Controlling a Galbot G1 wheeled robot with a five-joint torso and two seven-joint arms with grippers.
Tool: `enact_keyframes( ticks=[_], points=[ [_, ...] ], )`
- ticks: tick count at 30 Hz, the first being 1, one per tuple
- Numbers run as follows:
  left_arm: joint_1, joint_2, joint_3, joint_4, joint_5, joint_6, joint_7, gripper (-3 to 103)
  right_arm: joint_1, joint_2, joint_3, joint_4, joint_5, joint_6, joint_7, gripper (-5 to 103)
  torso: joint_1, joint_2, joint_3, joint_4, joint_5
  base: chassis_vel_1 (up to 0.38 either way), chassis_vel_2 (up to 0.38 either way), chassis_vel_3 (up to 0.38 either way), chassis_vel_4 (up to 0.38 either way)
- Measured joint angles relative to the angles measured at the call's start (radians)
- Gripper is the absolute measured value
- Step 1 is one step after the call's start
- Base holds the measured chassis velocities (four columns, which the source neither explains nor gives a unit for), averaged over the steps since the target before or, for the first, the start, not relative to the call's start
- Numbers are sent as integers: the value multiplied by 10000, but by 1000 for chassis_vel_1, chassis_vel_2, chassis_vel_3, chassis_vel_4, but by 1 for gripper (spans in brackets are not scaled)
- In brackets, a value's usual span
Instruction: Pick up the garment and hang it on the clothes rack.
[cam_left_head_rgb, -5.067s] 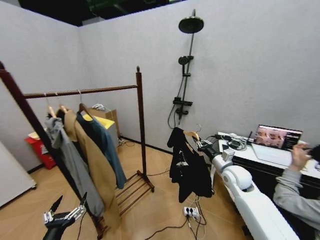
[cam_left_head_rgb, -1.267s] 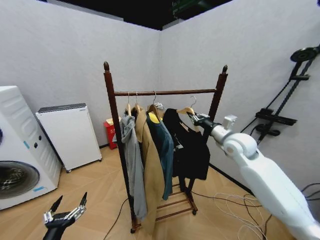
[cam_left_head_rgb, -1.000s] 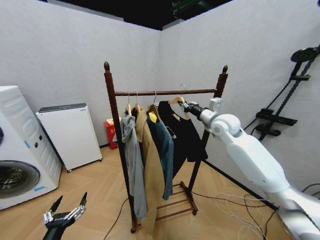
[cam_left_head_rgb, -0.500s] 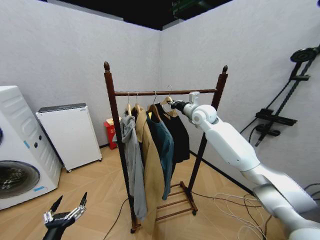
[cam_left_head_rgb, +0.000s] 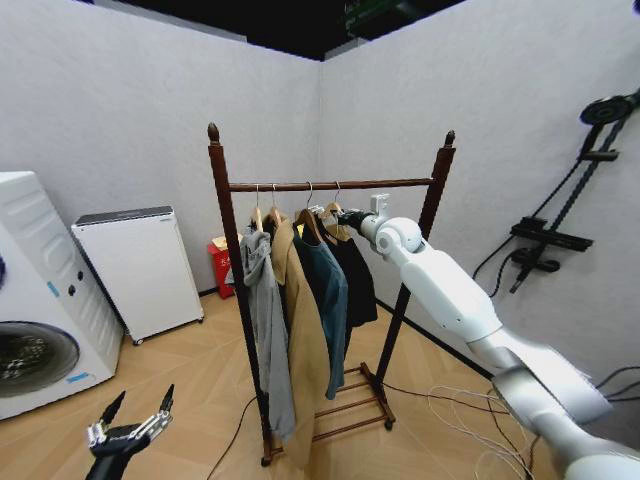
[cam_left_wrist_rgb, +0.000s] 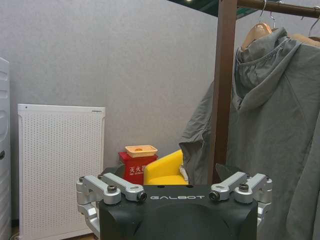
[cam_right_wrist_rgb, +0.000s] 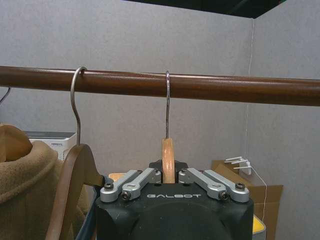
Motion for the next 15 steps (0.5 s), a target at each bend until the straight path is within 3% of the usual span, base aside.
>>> enact_keyframes(
  ticks=[15],
  points=[
    [-1, 0, 1, 0, 0, 1, 1, 100, -106, 193, 42, 157, -163, -305, -30, 12, -1, 1, 1, 1, -4, 0, 0, 0, 0]
  ],
)
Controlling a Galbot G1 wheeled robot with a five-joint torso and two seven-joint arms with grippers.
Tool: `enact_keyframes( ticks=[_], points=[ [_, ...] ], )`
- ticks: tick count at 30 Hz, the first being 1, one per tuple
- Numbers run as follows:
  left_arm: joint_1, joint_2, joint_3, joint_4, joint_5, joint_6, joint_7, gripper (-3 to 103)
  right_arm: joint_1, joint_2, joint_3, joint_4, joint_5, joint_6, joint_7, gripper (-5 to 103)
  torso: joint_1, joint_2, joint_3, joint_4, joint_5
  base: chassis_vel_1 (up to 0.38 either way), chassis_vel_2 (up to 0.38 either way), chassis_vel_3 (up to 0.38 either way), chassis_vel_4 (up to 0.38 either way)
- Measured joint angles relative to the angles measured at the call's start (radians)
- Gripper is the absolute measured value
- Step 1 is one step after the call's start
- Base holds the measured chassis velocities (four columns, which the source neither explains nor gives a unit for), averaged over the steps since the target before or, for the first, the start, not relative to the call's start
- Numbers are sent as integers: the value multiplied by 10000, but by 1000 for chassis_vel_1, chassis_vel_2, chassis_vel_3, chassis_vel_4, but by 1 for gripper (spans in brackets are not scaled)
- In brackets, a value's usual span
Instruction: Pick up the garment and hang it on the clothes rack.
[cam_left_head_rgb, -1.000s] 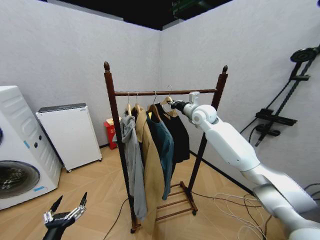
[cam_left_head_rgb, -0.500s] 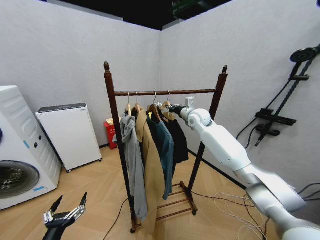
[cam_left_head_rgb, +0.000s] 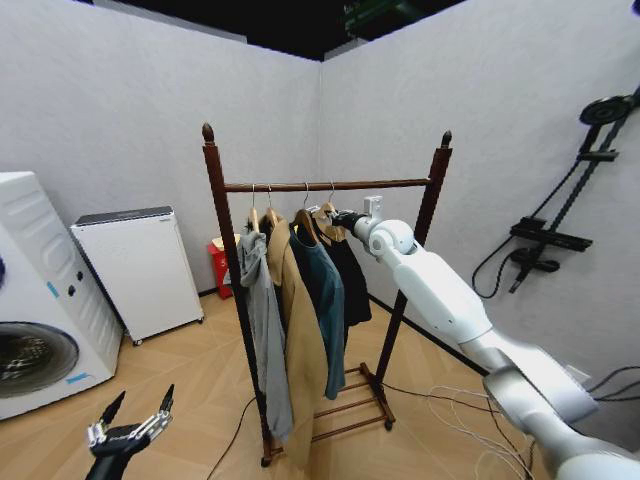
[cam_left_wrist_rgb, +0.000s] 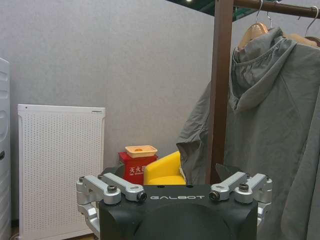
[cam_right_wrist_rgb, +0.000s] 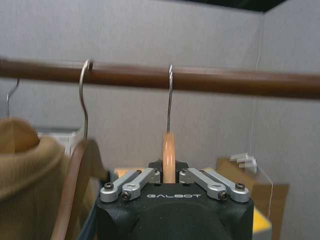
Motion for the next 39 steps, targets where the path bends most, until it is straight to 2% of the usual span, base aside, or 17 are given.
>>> enact_keyframes(
  ticks=[1, 5, 10, 12, 15, 17, 18, 20, 22, 24, 25, 28, 29, 31, 33, 36, 39],
  points=[
    [2, 0, -3, 0, 1, 0, -4, 100, -2, 13, 1, -5, -6, 2, 1, 16, 2, -1, 2, 0, 14, 0, 0, 0, 0],
    [0, 0, -1, 0, 1, -1, -1, 100, 23, 29, 66, 17, 29, 60, 6, 27, 1, -1, 1, 0, 4, 0, 0, 0, 0],
    [0, 0, 0, 0, 0, -1, 0, 100, 202, -81, 401, 520, 970, 36, 571, 49, 2, -1, 1, 1, 4, 0, 0, 0, 0],
    [1, 0, -1, 0, 0, -1, -1, 100, 190, -523, 693, 1179, 1587, -137, 957, 60, 2, -1, 1, 6, 3, 0, 0, 0, 0],
    [0, 0, 0, 0, 0, -1, 0, 100, 13, -831, 903, 1674, 1857, -215, 1164, 65, 2, -1, 0, 4, 1, 0, 0, 0, 0],
    [1, 0, 0, 1, 0, 0, -1, 100, -1220, -1757, 1724, 3457, 2453, -439, 1801, 77, 2, -1, 0, -2, 8, 0, 0, 0, 0],
    [1, 0, 0, 1, 0, 0, -1, 100, -1220, -1757, 1724, 3457, 2453, -439, 1801, 77, 2, -1, 0, -2, 8, 0, 0, 0, 0],
    [0, 0, -1, 0, 0, -1, -1, 100, -2855, -2403, 2655, 4690, 1982, -550, 1907, 87, 1, 0, -3, -6, 6, 0, 0, 0, 0],
    [0, 0, 0, 0, 0, -1, 3, 100, -3419, -2510, 2907, 4929, 1734, -511, 1920, 92, 0, 0, -3, -8, 7, 0, 0, 0, 0],
    [1, 0, -1, 0, 1, 0, -1, 100, -5363, -2630, 3781, 5480, 995, -217, 2026, 99, 0, -1, 0, 2, 13, 0, 0, 0, 0],
    [1, 0, -1, 0, 1, 0, -1, 100, -5363, -2630, 3781, 5480, 995, -217, 2026, 99, 0, -1, 0, 2, 13, 0, 0, 0, 0],
    [1, 0, -1, 0, 0, 0, -1, 100, -8090, -2055, 5583, 6075, -889, 116, 1735, 100, 0, 0, -1, 1, 1, 0, 0, 0, 0],
    [1, 0, -1, 0, 0, 0, -1, 100, -8090, -2055, 5583, 6075, -889, 116, 1735, 100, 0, 0, -1, 1, 1, 0, 0, 0, 0],
    [1, 0, 0, 0, 0, -1, -3, 100, -9648, -1462, 6313, 6249, -2163, 419, 1486, 100, 1, -1, 0, 0, 14, 0, 0, 0, 0],
    [0, 0, -1, 0, 0, -1, -2, 100, -10869, -949, 7021, 6416, -3050, 714, 1044, 100, 0, 0, 0, -1, 5, 0, 0, 0, 0],
    [1, -1, -1, 0, 0, -1, -5, 100, -11995, -503, 7639, 6569, -3780, 1188, 474, 100, -1, 0, -1, -2, 5, 0, 0, 0, 0],
    [0, 0, 0, 0, 0, -1, -2, 100, -12412, -311, 7830, 6683, -3947, 1336, 367, 100, 0, 0, -1, -3, 5, 0, 0, 0, 0]
  ],
)
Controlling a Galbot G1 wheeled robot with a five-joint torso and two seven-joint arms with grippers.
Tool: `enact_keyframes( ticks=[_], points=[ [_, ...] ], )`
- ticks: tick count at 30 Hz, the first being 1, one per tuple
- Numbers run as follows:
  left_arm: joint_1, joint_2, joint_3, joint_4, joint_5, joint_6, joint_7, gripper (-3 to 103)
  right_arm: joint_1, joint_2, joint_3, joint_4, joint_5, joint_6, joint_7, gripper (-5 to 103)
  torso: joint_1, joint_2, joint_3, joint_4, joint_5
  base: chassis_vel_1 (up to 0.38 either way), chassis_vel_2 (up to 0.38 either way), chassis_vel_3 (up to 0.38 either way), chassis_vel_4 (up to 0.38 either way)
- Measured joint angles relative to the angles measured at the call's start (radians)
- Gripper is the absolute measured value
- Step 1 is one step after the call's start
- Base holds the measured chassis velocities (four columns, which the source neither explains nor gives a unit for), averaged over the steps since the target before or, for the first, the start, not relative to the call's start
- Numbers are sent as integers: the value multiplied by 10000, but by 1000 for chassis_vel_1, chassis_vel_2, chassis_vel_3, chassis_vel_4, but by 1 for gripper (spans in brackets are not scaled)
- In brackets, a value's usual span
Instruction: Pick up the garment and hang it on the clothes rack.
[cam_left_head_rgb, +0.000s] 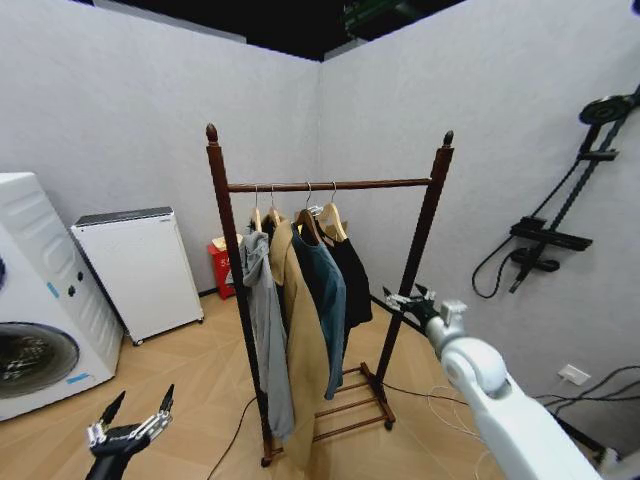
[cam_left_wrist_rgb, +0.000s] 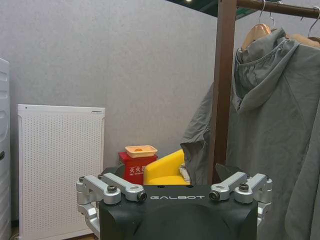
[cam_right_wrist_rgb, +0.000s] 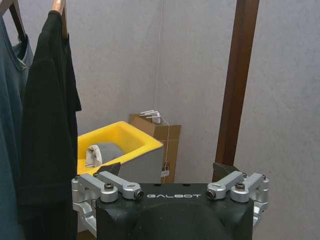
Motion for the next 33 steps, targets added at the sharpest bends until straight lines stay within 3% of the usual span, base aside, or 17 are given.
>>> enact_keyframes(
  ticks=[5, 16, 33],
  points=[
    [0, 0, 0, 0, 0, 0, 1, 100, -571, 442, 238, 389, -212, 83, -55, 100, 1, 0, 1, 3, -2, 0, 0, 0, 0],
    [0, 0, 0, 1, 0, 0, 1, 100, -167, 886, -148, 613, -254, -114, 156, 100, 2, -2, 2, 5, -1, 0, 0, 0, 0],
    [1, 0, 0, 0, 0, 0, 1, 100, -148, 970, -325, 732, -383, -89, 189, 100, 1, -2, 2, 7, 0, 10, -93, -91, 10]
  ],
)
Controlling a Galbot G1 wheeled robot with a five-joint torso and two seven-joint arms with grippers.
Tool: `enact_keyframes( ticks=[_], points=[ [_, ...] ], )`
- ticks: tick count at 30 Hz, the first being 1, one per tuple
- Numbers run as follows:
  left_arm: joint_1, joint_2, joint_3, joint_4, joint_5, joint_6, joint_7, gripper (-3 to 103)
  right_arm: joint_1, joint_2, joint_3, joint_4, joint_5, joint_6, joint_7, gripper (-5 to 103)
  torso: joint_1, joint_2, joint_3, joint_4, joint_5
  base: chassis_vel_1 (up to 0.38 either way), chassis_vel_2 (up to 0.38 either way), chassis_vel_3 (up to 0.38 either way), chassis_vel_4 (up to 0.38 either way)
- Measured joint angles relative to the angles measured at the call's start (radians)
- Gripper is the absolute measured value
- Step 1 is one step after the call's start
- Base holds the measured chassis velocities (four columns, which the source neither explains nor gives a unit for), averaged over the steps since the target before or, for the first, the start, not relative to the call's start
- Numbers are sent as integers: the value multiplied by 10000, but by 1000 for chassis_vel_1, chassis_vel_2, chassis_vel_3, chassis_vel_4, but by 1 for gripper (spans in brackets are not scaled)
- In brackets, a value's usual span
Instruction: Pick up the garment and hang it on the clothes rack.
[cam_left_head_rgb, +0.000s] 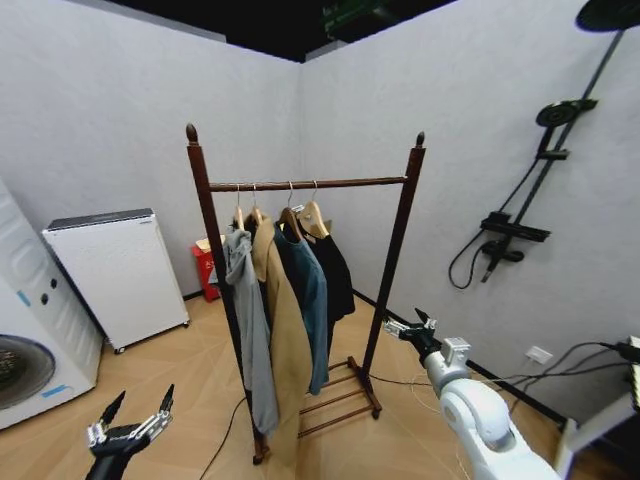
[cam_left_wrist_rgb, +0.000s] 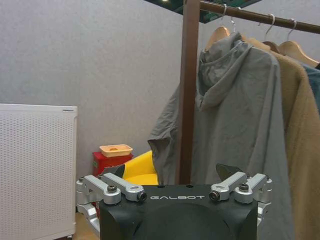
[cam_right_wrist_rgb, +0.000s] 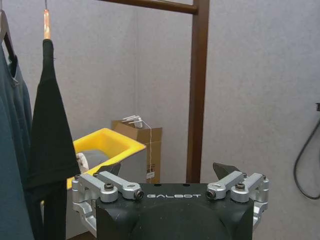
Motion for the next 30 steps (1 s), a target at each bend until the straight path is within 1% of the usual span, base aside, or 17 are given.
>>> enact_keyframes(
  ticks=[2, 3, 7, 10, 11, 13, 14, 16, 18, 19, 24, 27, 28, 30],
  points=[
    [0, 0, 0, 0, 0, 1, 0, 100, 18, 3, -22, 7, 3, 0, 0, 100, -1, 1, -1, -5, 3, -3, -168, -174, 3],
    [0, 0, 0, 0, 0, 0, 0, 100, 40, 5, -43, 20, 9, 0, 0, 100, -1, 1, -1, -4, -2, -24, -195, -161, -22],
    [-1, 0, 0, 0, 0, 0, 0, 100, 80, 10, -87, 45, 23, 1, 0, 100, 4, -2, 1, -4, 4, -10, -198, -192, -15],
    [-1, 0, 0, 0, 0, 0, 0, 100, 133, 12, -142, 60, 34, 8, 3, 100, 3, -1, 0, -4, -3, -15, -243, -232, -25],
    [-1, 0, 0, -1, 0, 0, -1, 100, 145, 12, -159, 59, 36, 8, 7, 100, 5, -2, 1, -6, 6, 7, -247, -252, 19],
    [-1, 1, 0, 0, 0, 0, 0, 100, 171, 26, -188, 60, 39, 10, 10, 100, 2, 0, -1, -3, -9, 11, -275, -251, 1],
    [-1, 1, 0, 0, 0, 0, 0, 100, 171, 26, -188, 60, 39, 10, 10, 100, 2, 0, -1, -3, -9, 11, -262, -249, 1],
    [-1, 0, 0, -1, 0, 0, -1, 100, 172, 52, -208, 60, 41, 11, 13, 100, 1, 0, 0, -5, 5, 17, -264, -288, 8],
    [0, 0, 0, 0, 0, 0, 2, 100, 170, 64, -213, 63, 41, 12, 13, 100, 2, -1, 1, -6, 3, 24, -269, -272, 19],
    [0, 0, 0, 0, 0, 0, 0, 100, 168, 83, -216, 84, 42, 12, 13, 100, -1, 1, -1, -4, -5, 4, -269, -223, 14],
    [-1, 0, 0, 0, 0, 0, 2, 100, 162, 88, -218, 103, 49, 12, 14, 100, 0, 0, 0, -4, 3, 10, -253, -251, 3],
    [-1, 0, 0, 0, 0, 0, 0, 100, 170, 49, -190, 129, 76, 12, 16, 100, 1, 0, 0, -2, -2, 4, -256, -267, 0],
    [0, 0, 0, 0, 0, 0, 0, 100, 172, 49, -187, 129, 79, 11, 17, 100, 2, -1, 1, -3, 4, 0, -240, -235, -2],
    [-1, 0, 0, 0, 0, 0, -1, 100, 172, 54, -185, 129, 79, 11, 18, 100, 0, 0, -1, -5, 0, -3, -240, -250, -21]
  ],
)
